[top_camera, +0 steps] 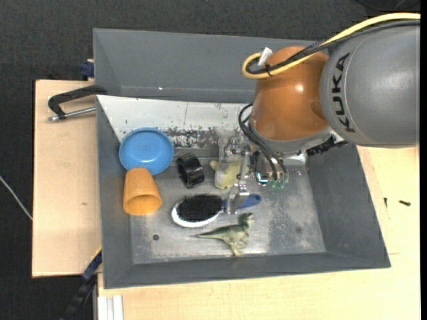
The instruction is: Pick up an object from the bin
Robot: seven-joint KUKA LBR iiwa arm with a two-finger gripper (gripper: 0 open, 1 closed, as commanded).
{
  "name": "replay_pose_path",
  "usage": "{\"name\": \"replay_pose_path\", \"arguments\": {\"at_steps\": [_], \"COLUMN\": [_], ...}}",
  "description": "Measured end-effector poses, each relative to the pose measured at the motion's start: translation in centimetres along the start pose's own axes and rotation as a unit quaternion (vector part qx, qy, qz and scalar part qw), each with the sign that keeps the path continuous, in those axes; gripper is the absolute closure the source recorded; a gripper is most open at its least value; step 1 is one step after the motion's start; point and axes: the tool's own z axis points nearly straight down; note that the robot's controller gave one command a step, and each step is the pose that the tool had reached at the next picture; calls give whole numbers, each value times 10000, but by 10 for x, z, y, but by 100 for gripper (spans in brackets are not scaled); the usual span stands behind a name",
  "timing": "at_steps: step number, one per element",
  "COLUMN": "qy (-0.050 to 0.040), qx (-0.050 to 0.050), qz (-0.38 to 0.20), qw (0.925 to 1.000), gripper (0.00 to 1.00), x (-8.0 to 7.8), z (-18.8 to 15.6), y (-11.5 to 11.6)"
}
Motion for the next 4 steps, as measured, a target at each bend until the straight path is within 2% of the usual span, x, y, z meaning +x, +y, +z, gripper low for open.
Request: {"name": "replay_pose_path", "arguments": {"at_steps": [1, 2, 3, 4], "qy": [-67, -87, -94, -87], "qx": [-12, -10, 3, 16], "qz": [-254, -252, -1081, -2777], "qw": [9997, 9996, 9941, 9606], "gripper": [0, 100, 100, 100], "x": [26, 24, 37, 39], "z": [105, 102, 102, -51], "y": [4, 4, 4, 13]}}
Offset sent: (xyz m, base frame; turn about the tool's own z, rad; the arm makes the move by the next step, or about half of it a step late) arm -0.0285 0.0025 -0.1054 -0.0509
